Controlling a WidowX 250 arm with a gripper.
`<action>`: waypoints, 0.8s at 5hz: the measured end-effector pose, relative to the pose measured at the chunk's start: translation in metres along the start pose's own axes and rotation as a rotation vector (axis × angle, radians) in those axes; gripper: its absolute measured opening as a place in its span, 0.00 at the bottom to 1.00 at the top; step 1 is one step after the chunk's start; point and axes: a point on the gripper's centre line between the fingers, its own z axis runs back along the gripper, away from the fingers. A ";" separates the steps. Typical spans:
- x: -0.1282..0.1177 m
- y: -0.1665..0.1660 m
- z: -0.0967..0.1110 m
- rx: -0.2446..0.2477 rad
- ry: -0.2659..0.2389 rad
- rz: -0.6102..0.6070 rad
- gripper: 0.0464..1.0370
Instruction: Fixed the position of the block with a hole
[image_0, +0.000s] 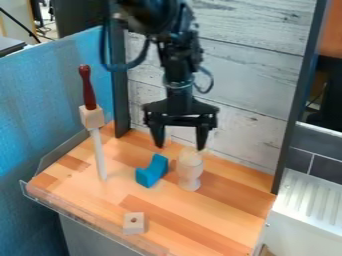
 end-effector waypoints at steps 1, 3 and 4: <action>-0.015 0.012 -0.001 -0.002 -0.020 -0.031 0.96; -0.028 0.043 -0.025 0.041 -0.061 -0.057 0.96; -0.033 0.060 -0.049 0.088 -0.037 -0.022 0.96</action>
